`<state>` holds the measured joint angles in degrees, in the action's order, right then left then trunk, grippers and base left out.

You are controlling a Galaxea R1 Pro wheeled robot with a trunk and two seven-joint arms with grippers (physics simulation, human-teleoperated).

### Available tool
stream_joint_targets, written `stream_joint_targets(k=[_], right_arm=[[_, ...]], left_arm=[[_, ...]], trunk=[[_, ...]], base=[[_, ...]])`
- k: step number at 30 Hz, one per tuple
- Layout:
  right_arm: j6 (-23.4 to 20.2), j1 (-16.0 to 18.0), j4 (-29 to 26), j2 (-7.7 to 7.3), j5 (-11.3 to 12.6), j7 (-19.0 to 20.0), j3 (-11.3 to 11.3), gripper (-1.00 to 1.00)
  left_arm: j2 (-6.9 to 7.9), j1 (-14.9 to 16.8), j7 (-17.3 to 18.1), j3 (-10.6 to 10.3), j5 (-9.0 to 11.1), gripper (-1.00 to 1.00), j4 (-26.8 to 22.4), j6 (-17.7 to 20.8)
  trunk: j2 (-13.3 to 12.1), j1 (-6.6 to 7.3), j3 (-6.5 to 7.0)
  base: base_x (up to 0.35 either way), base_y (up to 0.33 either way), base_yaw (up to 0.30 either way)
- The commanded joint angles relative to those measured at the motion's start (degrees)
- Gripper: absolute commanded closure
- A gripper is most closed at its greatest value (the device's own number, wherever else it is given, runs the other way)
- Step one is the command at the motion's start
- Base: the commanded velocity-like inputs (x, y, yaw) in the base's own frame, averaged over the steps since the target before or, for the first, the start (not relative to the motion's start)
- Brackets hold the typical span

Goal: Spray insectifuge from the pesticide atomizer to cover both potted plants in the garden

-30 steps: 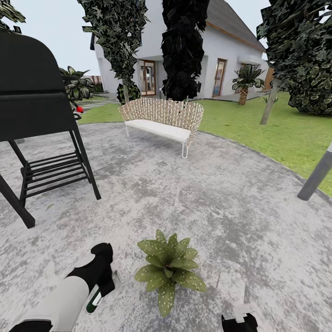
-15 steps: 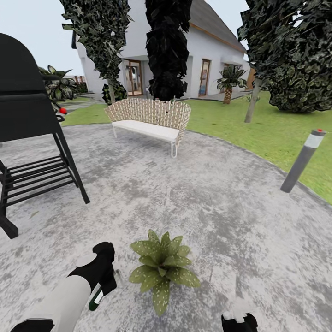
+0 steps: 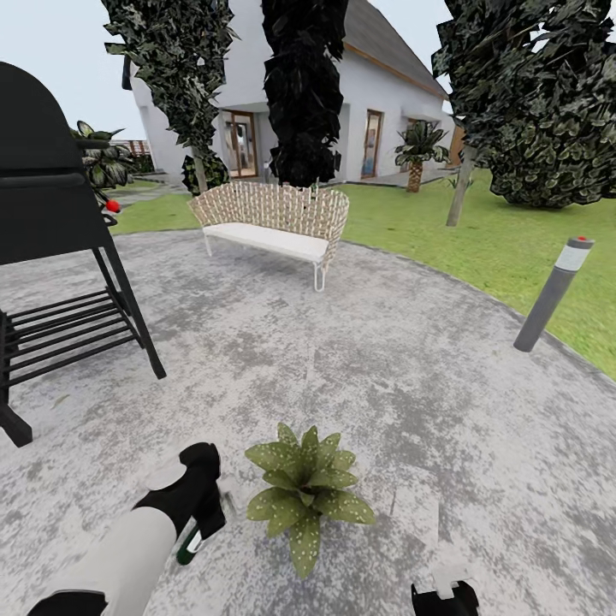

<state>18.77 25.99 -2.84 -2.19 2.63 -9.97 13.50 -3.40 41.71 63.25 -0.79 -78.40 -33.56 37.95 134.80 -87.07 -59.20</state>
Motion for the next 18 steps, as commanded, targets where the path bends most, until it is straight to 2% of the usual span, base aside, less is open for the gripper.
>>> stream_joint_targets(k=[1, 5, 8, 9, 13, 14, 18], right_arm=[[0.12, 0.03, 0.03, -0.01, 0.27, -0.22, 0.48, -1.0], [0.07, 0.03, 0.03, -0.01, 0.27, -0.23, 0.48, -1.0], [0.04, 0.03, 0.03, -0.01, 0.27, -0.22, 0.48, -1.0], [0.04, 0.03, 0.03, -0.01, 0.27, -0.22, 0.48, -1.0], [0.03, 0.03, 0.03, -0.01, 0.27, -0.22, 0.48, -1.0], [0.03, 0.03, 0.03, -0.01, 0.27, -0.22, 0.48, -1.0], [0.03, 0.03, 0.03, -0.01, 0.27, -0.22, 0.48, -1.0]], left_arm=[[0.18, -0.15, 0.38, -0.07, -0.16, 1.0, -0.06, 0.43], [1.82, -0.61, 0.24, 0.28, 0.04, 1.0, 0.16, 0.3], [2.16, -0.65, 0.21, 0.42, 0.09, 1.0, 0.16, 0.29], [1.93, -0.64, 0.21, 0.31, 0.09, 1.0, 0.12, 0.29], [-0.85, -0.28, 0.29, 0.0, 0.02, 1.0, -0.02, 0.29], [-1.16, -0.11, 0.34, -0.01, 0.01, 1.0, -0.02, 0.29], [-0.86, -0.31, 0.44, 0.29, 0.08, 1.0, 0.75, 0.29]], trunk=[[0.02, 0.01, -0.05], [0.02, 0.01, -0.05], [0.02, 0.01, -0.05], [0.02, 0.01, -0.05], [0.02, 0.01, -0.05], [0.02, 0.01, -0.05], [0.02, 0.01, -0.05]], base=[[0.0, 0.0, 0.0], [0.0, 0.0, 0.0], [0.0, 0.0, 0.0], [0.0, 0.0, 0.0], [0.0, 0.0, 0.0], [0.0, 0.0, 0.0], [0.0, 0.0, 0.0]])
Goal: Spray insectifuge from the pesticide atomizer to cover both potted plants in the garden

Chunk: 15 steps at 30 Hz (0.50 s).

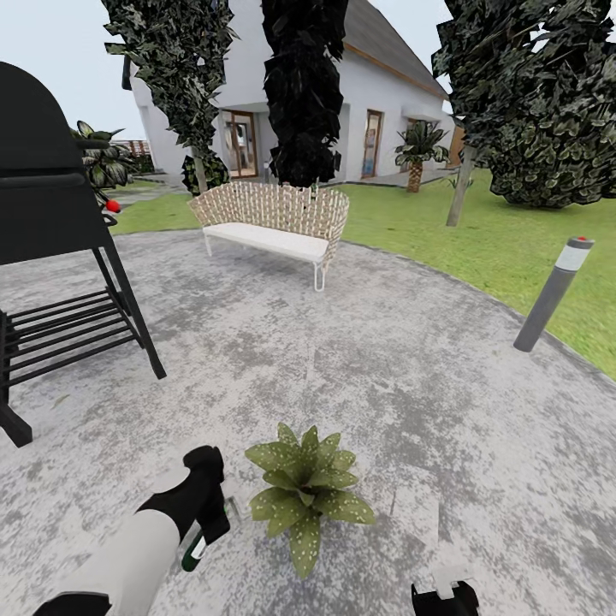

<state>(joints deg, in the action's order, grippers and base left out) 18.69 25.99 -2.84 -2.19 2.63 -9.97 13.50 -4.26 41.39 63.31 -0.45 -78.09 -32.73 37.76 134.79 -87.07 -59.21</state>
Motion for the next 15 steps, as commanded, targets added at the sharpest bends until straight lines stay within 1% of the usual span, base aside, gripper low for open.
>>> stream_joint_targets(k=[1, 4, 8, 9, 12, 15], right_arm=[[0.12, 0.03, 0.03, -0.01, 0.27, -0.22, 0.48, -1.0], [0.12, 0.03, 0.03, -0.01, 0.27, -0.22, 0.48, -1.0], [0.12, 0.03, 0.03, -0.01, 0.27, -0.22, 0.48, -1.0], [0.12, 0.03, 0.03, -0.01, 0.27, -0.22, 0.48, -1.0], [0.12, 0.03, 0.03, 0.01, 0.27, -0.22, 0.48, -1.0], [0.12, 0.03, 0.03, 0.01, 0.27, -0.22, 0.48, -1.0]], left_arm=[[0.24, -0.2, 0.36, -0.01, -0.23, 1.0, 0.04, 0.47], [0.35, -0.32, 0.33, -0.16, -0.24, 1.0, 0.11, 0.47], [0.26, -0.35, 0.18, -0.13, -0.3, 1.0, 0.09, 0.54], [0.24, -0.35, 0.21, -0.05, -0.27, 1.0, 0.05, 0.55], [0.22, -0.35, 0.24, -0.11, -0.24, 1.0, -0.45, 0.57], [-0.14, 0.19, 0.33, -0.19, -0.24, 1.0, -0.77, 0.64]], trunk=[[0.02, 0.01, -0.05], [0.02, 0.01, -0.05], [0.02, 0.01, -0.05], [0.02, 0.01, -0.05], [0.02, 0.01, -0.05], [0.02, 0.01, -0.05]], base=[[0.0, 0.0, 0.0], [-0.067, -0.011, 0.0], [-0.252, -0.106, 0.0], [-0.309, 0.016, 0.0], [-0.244, 0.158, 0.0], [-0.049, 0.05, 0.0]])
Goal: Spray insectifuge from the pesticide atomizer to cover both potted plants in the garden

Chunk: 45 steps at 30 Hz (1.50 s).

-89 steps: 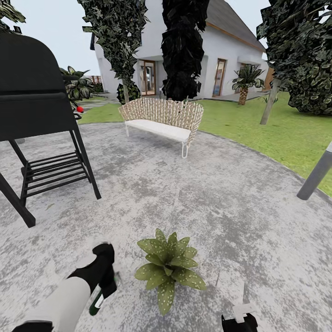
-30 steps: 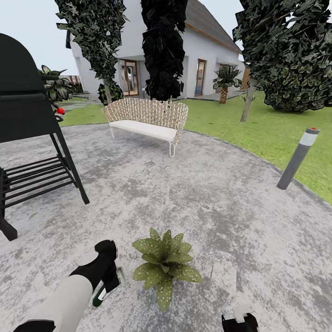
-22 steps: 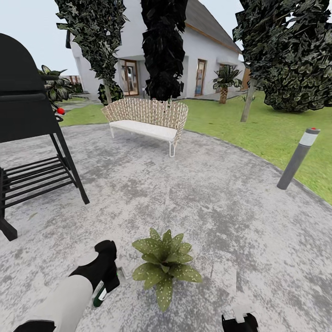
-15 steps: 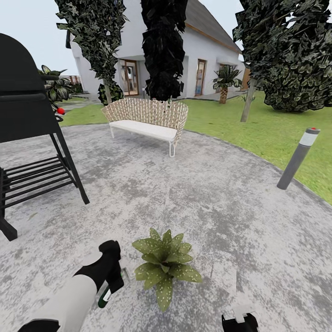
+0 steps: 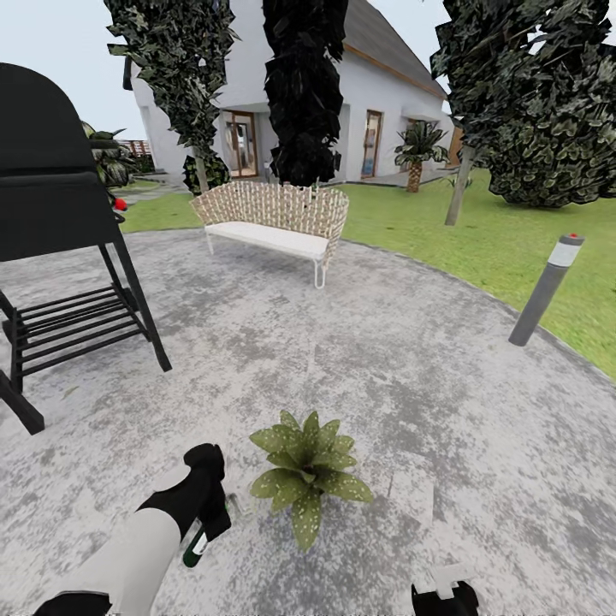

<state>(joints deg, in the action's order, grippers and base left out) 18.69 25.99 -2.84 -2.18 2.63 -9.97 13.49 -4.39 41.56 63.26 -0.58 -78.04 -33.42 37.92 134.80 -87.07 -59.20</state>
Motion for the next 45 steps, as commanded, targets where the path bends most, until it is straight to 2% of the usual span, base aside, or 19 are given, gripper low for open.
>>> stream_joint_targets(k=[1, 5, 7, 11, 14, 15, 16, 17, 19, 24, 26, 30, 32, 34, 36, 38, 41, 42, 45], right_arm=[[0.12, 0.03, 0.03, -0.01, 0.27, -0.22, 0.48, -1.0], [0.12, 0.03, 0.03, -0.02, 0.27, -0.22, 0.48, -1.0], [0.12, 0.03, 0.03, -0.02, 0.27, -0.22, 0.48, -1.0], [0.17, 0.03, 0.03, 0.02, 0.27, -0.22, 0.51, -1.0], [0.26, 0.03, 0.03, 0.09, 0.34, -0.22, 0.56, -1.0], [0.31, 0.03, 0.03, 0.07, 0.36, -0.22, 0.57, -1.0], [0.36, 0.03, 0.03, 0.07, 0.36, -0.22, 0.53, -1.0], [0.39, 0.03, 0.03, -0.97, 0.28, -0.22, 0.48, -1.0], [0.36, 0.03, 0.03, -1.51, 0.27, -0.22, 0.48, -1.0], [0.27, 0.03, 0.0, -1.55, 0.37, -0.22, 0.48, -1.0], [0.29, 0.03, -0.04, -1.46, 0.43, -0.22, 0.48, -1.0], [0.3, 0.03, -0.06, -1.44, 0.45, -0.22, 0.48, -1.0], [0.3, 0.03, -0.06, -1.43, 0.45, -0.22, 0.48, -1.0], [0.3, 0.03, -0.06, -1.43, 0.45, -0.22, 0.48, -1.0], [0.29, 0.03, -0.06, -1.43, 0.45, -0.22, 0.47, -1.0], [0.3, 0.03, -0.01, -1.48, 0.38, -0.22, 0.48, -1.0], [0.3, 0.03, 0.02, -1.51, 0.32, -0.22, 0.49, -1.0], [0.3, 0.03, 0.02, -1.51, 0.29, -0.22, 0.48, -1.0], [0.36, 0.03, -0.04, -1.51, 0.34, -0.22, 0.48, -1.0]], left_arm=[[-0.23, 0.23, 0.42, -0.09, -0.28, 1.0, -0.12, 0.55], [-2.34, 1.66, 0.46, -0.2, -0.36, 1.0, -0.24, 0.72], [-2.46, 2.52, 0.46, -0.21, -0.36, 1.0, -0.25, 0.77], [-1.42, 2.29, 0.41, 0.05, -0.34, 1.0, -0.17, 0.59], [1.36, 2.12, 0.16, 0.19, 0.21, 1.0, -0.16, 0.48], [2.65, 2.05, -0.32, 0.22, 3.44, 1.0, -0.05, -1.88], [2.73, 2.04, -0.53, 0.3, 4.24, 1.0, -0.1, -3.76], [3.51, 2.04, -0.86, 0.4, 6.5, 1.0, -0.15, -5.42], [3.99, 2.02, -1.07, 0.37, 8.04, 1.0, -0.11, -5.55], [4.12, 1.95, -5.46, 0.35, 9.7, 1.0, 0.42, -5.57], [4.17, 1.95, -6.13, 0.36, 11.35, 1.0, 0.52, -5.64], [4.56, 1.76, -6.59, 0.32, 12.32, 1.0, 0.59, -5.77], [4.9, 1.69, -7.53, 0.38, 13.05, 1.0, 0.76, -8.0], [5.92, 1.62, -8.47, 0.66, 16.28, 1.0, 0.87, -12.13], [7.19, 1.4, -8.84, 1.39, 19.44, 1.0, 0.87, -13.42], [7.69, 0.93, -8.99, 1.65, 20.83, 1.0, 0.84, -13.83], [7.55, 0.53, -9.53, 1.68, 21.13, 1.0, 0.62, -13.98], [7.55, 0.48, -11.34, 1.71, 21.22, 1.0, 0.75, -13.97], [7.69, 0.46, -12.63, 1.84, 21.86, 1.0, 0.8, -13.93]], trunk=[[0.02, 0.01, -0.05], [0.02, 0.01, -0.05], [0.02, 0.01, -0.05], [0.02, 0.01, -0.05], [0.02, 0.01, -0.05], [0.02, 0.01, -0.05], [0.02, 0.01, -0.05], [0.02, 0.01, -0.05], [0.02, 0.01, -0.05], [0.02, 0.01, -0.05], [0.02, 0.01, -0.05], [0.02, 0.01, -0.05], [0.02, 0.01, -0.05], [0.02, 0.01, -0.05], [0.02, 0.01, -0.05], [0.02, 0.01, -0.05], [0.02, 0.01, -0.05], [0.02, 0.01, -0.05], [0.02, 0.01, -0.05]], base=[[-0.008, 0.008, 0.0], [-0.002, 0.002, 0.0], [0.0, 0.0, 0.0], [0.0, 0.0, 0.0], [0.0, 0.0, 0.0], [0.0, 0.0, 0.0], [0.0, 0.0, 0.0], [0.0, 0.0, 0.0], [0.0, 0.0, 0.0], [-0.136, -0.084, 0.0], [-0.245, -0.16, 0.0], [-0.309, -0.061, 0.0], [-0.338, -0.007, 0.0], [-0.341, -0.002, 0.0], [-0.342, 0.0, 0.0], [-0.342, 0.0, 0.0], [-0.342, 0.0, 0.0], [-0.342, 0.0, 0.0], [-0.342, 0.0, 0.0]])
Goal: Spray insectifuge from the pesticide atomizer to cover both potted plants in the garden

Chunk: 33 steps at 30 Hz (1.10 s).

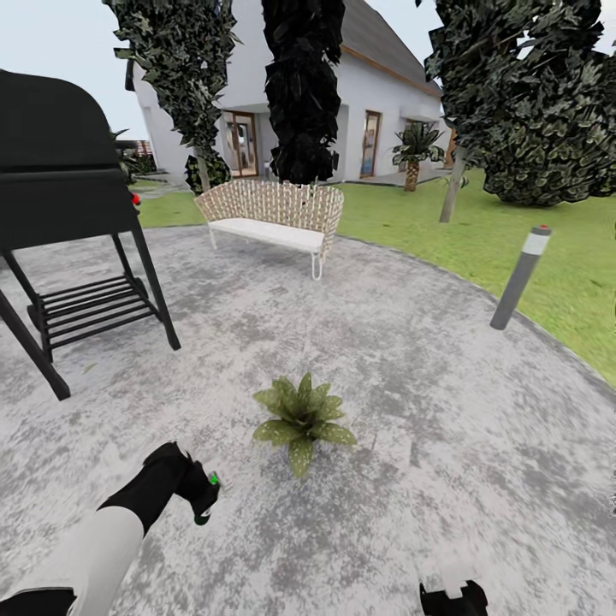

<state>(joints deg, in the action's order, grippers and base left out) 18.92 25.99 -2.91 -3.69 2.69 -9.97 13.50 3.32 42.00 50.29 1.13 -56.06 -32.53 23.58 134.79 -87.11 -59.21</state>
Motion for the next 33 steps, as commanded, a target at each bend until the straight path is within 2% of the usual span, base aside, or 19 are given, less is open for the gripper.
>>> stream_joint_targets(k=[1, 4, 5, 7, 9, 12, 14, 16, 17, 18, 19, 21, 23, 25, 26, 27, 28, 29, 33], right_arm=[[0.14, 0.03, -0.06, -0.01, 0.29, -0.22, 0.48, -1.0], [0.15, 0.03, -0.33, 0.07, 0.38, -0.22, 0.45, -1.0], [-0.01, 0.03, -0.37, 0.08, 0.33, -0.17, 0.5, -1.0], [-0.02, 0.03, -0.48, 0.13, 0.25, -0.08, 0.57, -1.0], [-0.03, 0.03, -1.54, 0.1, 0.18, 0.07, 0.6, -1.0], [-0.07, 0.03, -9.56, -0.07, -0.68, 0.29, 0.75, -1.0], [-0.2, 0.03, -15.0, -0.17, -4.77, 0.36, 0.8, -1.0], [-0.32, 0.03, -18.82, -0.15, -12.04, 0.69, 0.78, -1.0], [-0.34, 0.07, -19.38, -0.13, -13.89, 1.48, 0.77, -1.0], [-0.36, 0.37, -19.96, -0.1, -15.78, 4.56, 0.75, -1.0], [-0.42, 0.82, -20.21, -0.1, -16.54, 7.3, 0.75, -1.0], [-0.69, 3.36, -20.6, -0.09, -17.6, 17.16, 0.74, -1.0], [-0.87, 6.66, -20.83, 0.05, -18.11, 29.0, 0.82, -1.0], [-0.9, 8.91, -20.82, 0.07, -18.94, 36.83, 0.83, -1.0], [-0.84, 10.87, -20.84, 0.23, -23.78, 43.97, 0.83, -1.0], [-0.83, 11.11, -20.83, 0.33, -25.74, 44.74, 0.83, 1.0], [-0.76, 11.23, -20.82, 0.53, -27.61, 45.16, 0.88, 1.0], [-0.74, 11.26, -20.82, 0.62, -28.1, 45.44, 0.9, 1.0], [-0.66, 11.27, -21.39, 2.16, -28.5, 49.22, 0.92, 1.0]], left_arm=[[0.04, 0.01, 0.2, 0.15, 0.09, 1.0, -0.09, 0.38], [-0.2, -0.25, -0.01, 0.18, 0.42, 1.0, -0.08, -0.14], [-0.22, -0.33, -0.17, 0.26, 1.22, 1.0, -0.05, -5.3], [-0.11, -0.34, -0.19, 0.27, 2.62, 1.0, -0.01, -5.94], [-0.08, -0.34, -0.19, 0.24, 3.14, 1.0, 0.0, -6.17], [-0.14, -0.34, -0.19, 0.19, 3.37, 1.0, 0.01, -6.32], [-0.23, -0.34, -0.19, 0.19, 3.43, 1.0, 0.01, -6.34], [-0.36, -0.34, -0.19, 0.19, 3.75, 1.0, 0.01, -6.37], [-0.38, -0.34, -0.19, 0.2, 3.98, 1.0, 0.04, -6.39], [-0.28, -0.34, -0.19, 0.21, 4.48, 1.0, 0.47, -6.46], [-0.22, -0.34, -0.16, 0.2, 4.75, 1.0, 0.99, -6.51], [-0.11, -0.34, -0.06, 0.11, 5.06, 1.0, 2.14, -6.65], [-0.1, -0.34, -0.04, -0.12, 4.84, 1.0, 2.07, -6.65], [-0.23, -0.22, -0.01, -0.49, 4.44, 1.0, 1.71, -6.64], [-0.55, 0.04, 0.06, -4.0, 3.54, 1.0, 1.78, -7.73], [-0.77, 0.13, 0.1, -6.27, 3.31, 1.0, 1.98, -9.17], [-1.11, 0.23, 0.31, -8.01, 3.25, 1.0, 2.18, -10.05], [-1.45, 0.26, 0.38, -8.91, 3.24, 1.0, 2.28, -10.25], [-2.39, 0.21, 0.5, -13.49, 3.37, 1.0, 2.42, -10.54]], trunk=[[0.02, 0.05, -0.05], [0.02, 0.05, -0.05], [0.02, 0.05, -0.05], [0.02, 0.05, -0.05], [0.02, 0.05, -0.05], [0.02, 0.05, -0.05], [0.02, 0.05, -0.05], [0.02, 0.05, -0.05], [0.02, 0.05, -0.05], [0.02, 0.05, -0.05], [0.02, 0.05, -0.05], [0.02, 0.05, -0.05], [0.02, 0.05, -0.05], [0.02, 0.05, -0.05], [0.02, 0.05, -0.05], [0.02, 0.05, -0.05], [0.02, 0.05, -0.05], [0.02, 0.05, -0.05], [0.02, 0.05, -0.05]], base=[[-0.331, 0.0, 0.0], [-0.047, 0.0, 0.0], [-0.001, 0.0, 0.0], [0.0, 0.0, 0.0], [0.0, 0.0, 0.0], [0.0, 0.0, 0.0], [0.0, 0.0, 0.0], [0.0, 0.0, 0.0], [0.0, 0.0, 0.0], [0.0, 0.0, 0.0], [0.0, 0.0, 0.0], [0.0, 0.0, 0.0], [0.0, 0.0, 0.0], [0.0, 0.0, 0.0], [0.0, 0.0, 0.0], [0.0, 0.0, 0.0], [0.0, 0.0, 0.0], [0.0, 0.0, 0.0], [0.0, 0.0, 0.0]])
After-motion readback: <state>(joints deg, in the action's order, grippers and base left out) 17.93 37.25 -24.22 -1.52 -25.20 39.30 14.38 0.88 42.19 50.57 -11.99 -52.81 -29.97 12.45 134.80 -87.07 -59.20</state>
